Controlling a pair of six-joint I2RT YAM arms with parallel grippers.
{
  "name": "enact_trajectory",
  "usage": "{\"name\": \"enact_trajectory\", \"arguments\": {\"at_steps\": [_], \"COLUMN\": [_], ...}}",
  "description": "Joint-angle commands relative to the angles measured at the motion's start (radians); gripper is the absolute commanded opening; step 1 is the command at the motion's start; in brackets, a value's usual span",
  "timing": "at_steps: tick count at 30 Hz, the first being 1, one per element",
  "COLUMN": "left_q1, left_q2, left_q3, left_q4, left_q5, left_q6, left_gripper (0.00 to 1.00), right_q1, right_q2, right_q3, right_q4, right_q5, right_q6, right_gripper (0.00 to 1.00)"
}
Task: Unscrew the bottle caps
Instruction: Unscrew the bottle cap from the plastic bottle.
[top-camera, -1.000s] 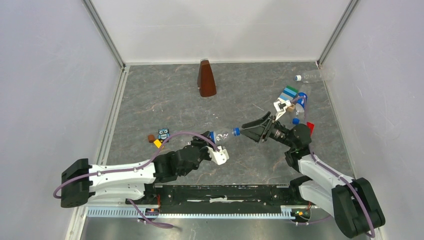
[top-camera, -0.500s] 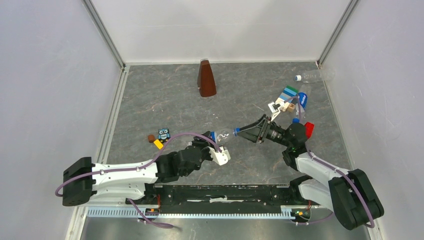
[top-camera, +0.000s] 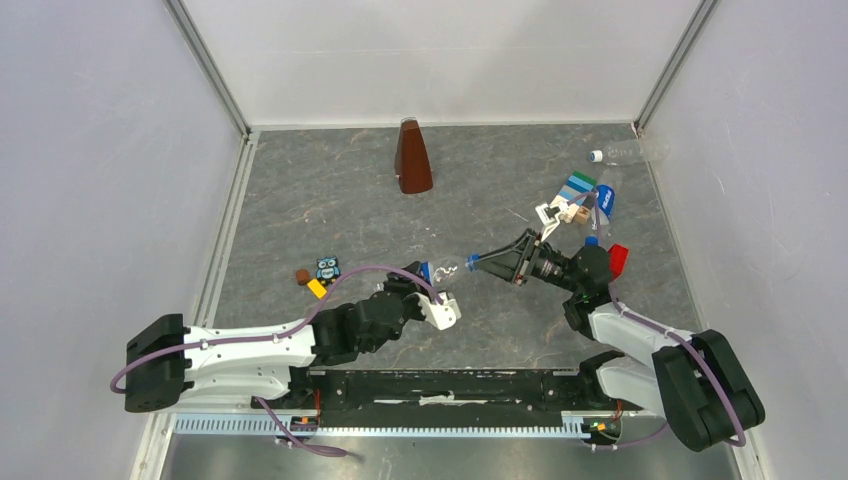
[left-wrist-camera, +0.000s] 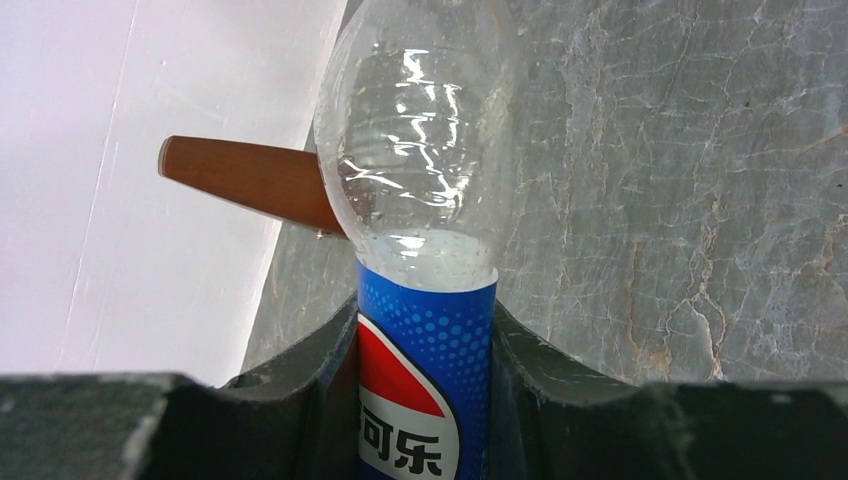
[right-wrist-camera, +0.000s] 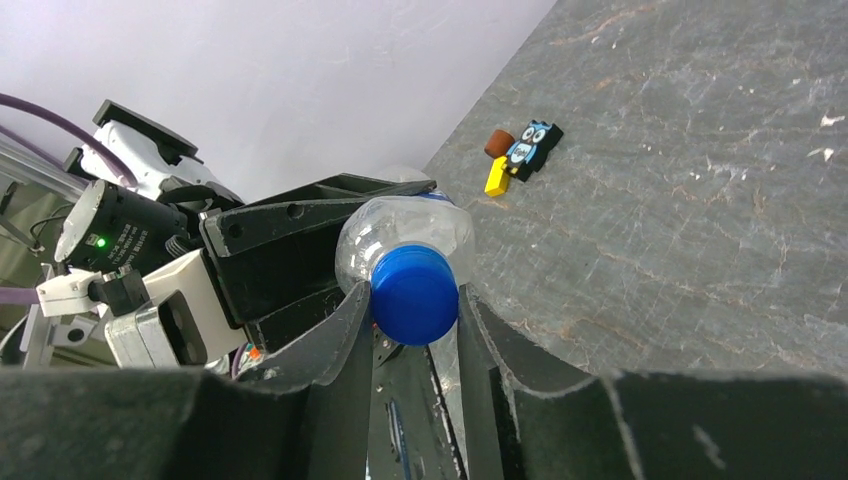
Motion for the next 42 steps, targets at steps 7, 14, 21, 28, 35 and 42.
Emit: {"name": "enact_trajectory", "arguments": {"at_steps": [7,14,21,28,35,42], "left_q1": [0.019,0.19,0.391,0.414,0.418,0.417], "left_q2": [-0.064,-0.158,-0.147,0.01,0.028,-0.054], "left_q3": [0.012,0.1,0.184,0.327,0.366,0.27], "left_q4": [-0.007,-0.278,-0.348,-0.503,-0.54,-0.415], "left_q5": [0.125,0.504,1.008,1.215,1.29,1.245], "left_q6": [-0.063,-0.304,-0.438,-0.469,-0.474,-0.445], "left_gripper": [0.02,0.02,0.03,0.07,0.09,0.08], "right_q1": [0.006,0.006,0.006,0.007,0.008,0.008], "right_q2": [-0.066,-0.207,-0.323,-0.455,-0.482,-0.446], "right_q3": [0.013,-0.032,-0.072,-0.062,-0.031,0.001], "right_q4": [0.019,-0.074,-0.056,-0.233,-0.389,-0.374], "right_q5": [-0.114,-0.164,-0.236,-0.251,-0.221,-0.154], "right_q6": [-0.271,-0.477,-0.513,-0.633,-0.74,-0.666], "right_gripper": [0.06,0.02,0.0,0.0,0.0,0.07]}}
